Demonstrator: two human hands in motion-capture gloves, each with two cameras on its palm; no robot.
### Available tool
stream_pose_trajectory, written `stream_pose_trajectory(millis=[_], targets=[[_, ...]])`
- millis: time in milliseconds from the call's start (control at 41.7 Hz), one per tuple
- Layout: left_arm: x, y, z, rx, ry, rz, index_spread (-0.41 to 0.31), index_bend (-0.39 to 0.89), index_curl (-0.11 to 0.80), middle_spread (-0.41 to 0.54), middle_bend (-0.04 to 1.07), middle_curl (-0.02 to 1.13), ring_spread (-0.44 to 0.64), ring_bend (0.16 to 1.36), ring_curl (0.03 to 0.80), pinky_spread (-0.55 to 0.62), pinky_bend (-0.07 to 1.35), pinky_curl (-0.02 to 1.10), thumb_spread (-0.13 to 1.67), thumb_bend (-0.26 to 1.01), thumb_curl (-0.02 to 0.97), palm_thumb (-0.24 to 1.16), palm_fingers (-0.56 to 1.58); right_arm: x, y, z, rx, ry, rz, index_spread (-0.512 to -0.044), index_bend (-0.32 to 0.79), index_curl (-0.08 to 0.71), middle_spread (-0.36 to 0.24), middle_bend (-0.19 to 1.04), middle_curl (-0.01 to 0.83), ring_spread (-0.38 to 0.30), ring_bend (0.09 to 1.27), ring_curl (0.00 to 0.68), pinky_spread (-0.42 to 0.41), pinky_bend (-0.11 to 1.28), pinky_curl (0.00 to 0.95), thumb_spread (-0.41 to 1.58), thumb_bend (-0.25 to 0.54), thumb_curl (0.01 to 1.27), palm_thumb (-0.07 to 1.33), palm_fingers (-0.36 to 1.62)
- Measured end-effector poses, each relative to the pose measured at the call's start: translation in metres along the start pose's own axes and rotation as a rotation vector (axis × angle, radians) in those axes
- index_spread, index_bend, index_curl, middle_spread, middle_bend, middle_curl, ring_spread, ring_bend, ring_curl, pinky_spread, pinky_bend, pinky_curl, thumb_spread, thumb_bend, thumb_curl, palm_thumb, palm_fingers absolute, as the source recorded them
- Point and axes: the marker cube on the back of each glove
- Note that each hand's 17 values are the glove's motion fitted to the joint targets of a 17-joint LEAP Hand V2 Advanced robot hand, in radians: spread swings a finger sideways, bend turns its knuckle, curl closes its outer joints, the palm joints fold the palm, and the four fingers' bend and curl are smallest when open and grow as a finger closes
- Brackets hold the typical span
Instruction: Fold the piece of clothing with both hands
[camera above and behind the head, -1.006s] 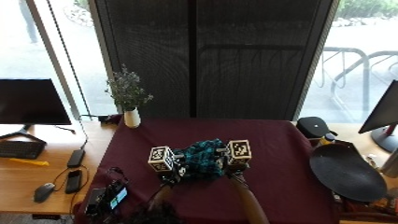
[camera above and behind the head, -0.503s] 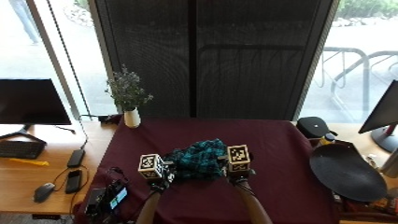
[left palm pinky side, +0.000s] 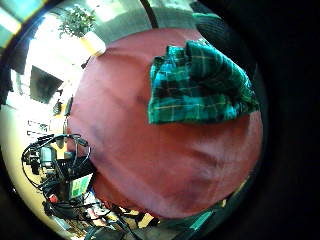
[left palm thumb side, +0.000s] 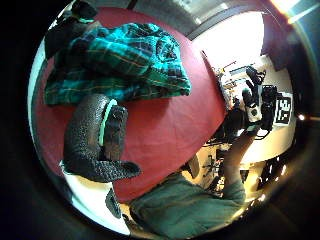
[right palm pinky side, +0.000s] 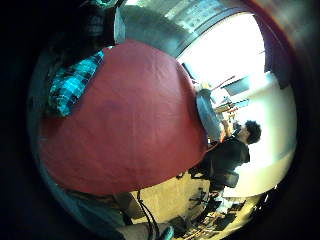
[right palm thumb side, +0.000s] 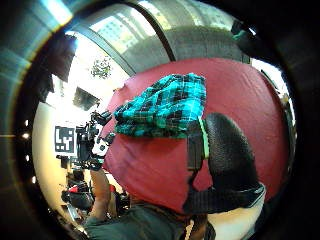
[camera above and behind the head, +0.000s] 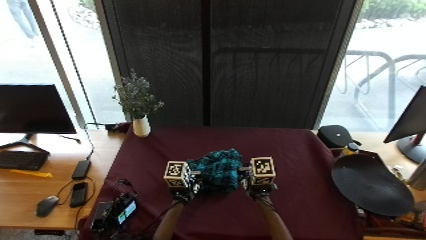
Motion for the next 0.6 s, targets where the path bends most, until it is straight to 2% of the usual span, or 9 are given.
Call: stream_pose_trajectory(millis=[216,335,455,599], targets=[[0.023,0.004,0.01,-0.007,-0.102,0.065,-0.134,0.16,0.399,-0.034,0.19,0.44,0.12,0.46,0.344,0.38,0.18,0.25,1.3,-0.01,0.294,0.42,0.54,-0.009,0.005,0.013,0.047,-0.056,-0.014,-0.296,0.18,0.397,-0.001,0.16,0.298,0.087,0.19,0.34,0.213,0.46,0.362,1.32,-0.005,0.39,0.67,0.49],[0.026,0.013,0.002,-0.027,-0.071,0.064,-0.132,0.16,0.398,-0.031,0.19,0.44,0.13,0.46,0.344,0.38,0.18,0.25,1.3,-0.01,0.294,0.42,0.53,0.004,-0.016,0.004,0.212,0.01,0.002,-0.296,0.18,0.399,-0.001,0.16,0.298,0.087,0.19,0.339,0.213,0.46,0.362,1.31,-0.006,0.39,0.69,0.49],[0.021,0.01,0.0,0.001,-0.052,0.054,-0.131,0.16,0.395,-0.029,0.19,0.44,0.13,0.45,0.343,0.38,0.18,0.25,1.3,-0.01,0.292,0.41,0.53,-0.01,0.005,0.011,0.057,-0.079,-0.001,-0.296,0.18,0.4,-0.001,0.15,0.297,0.087,0.19,0.339,0.213,0.46,0.361,1.31,-0.009,0.39,0.7,0.5],[0.021,0.007,0.001,-0.019,-0.053,0.058,-0.13,0.15,0.392,-0.027,0.2,0.44,0.13,0.46,0.343,0.38,0.18,0.25,1.31,-0.01,0.291,0.41,0.53,-0.017,0.005,0.008,0.081,-0.152,-0.014,-0.297,0.19,0.404,-0.001,0.15,0.295,0.086,0.19,0.337,0.213,0.46,0.361,1.31,-0.009,0.4,0.7,0.5]])
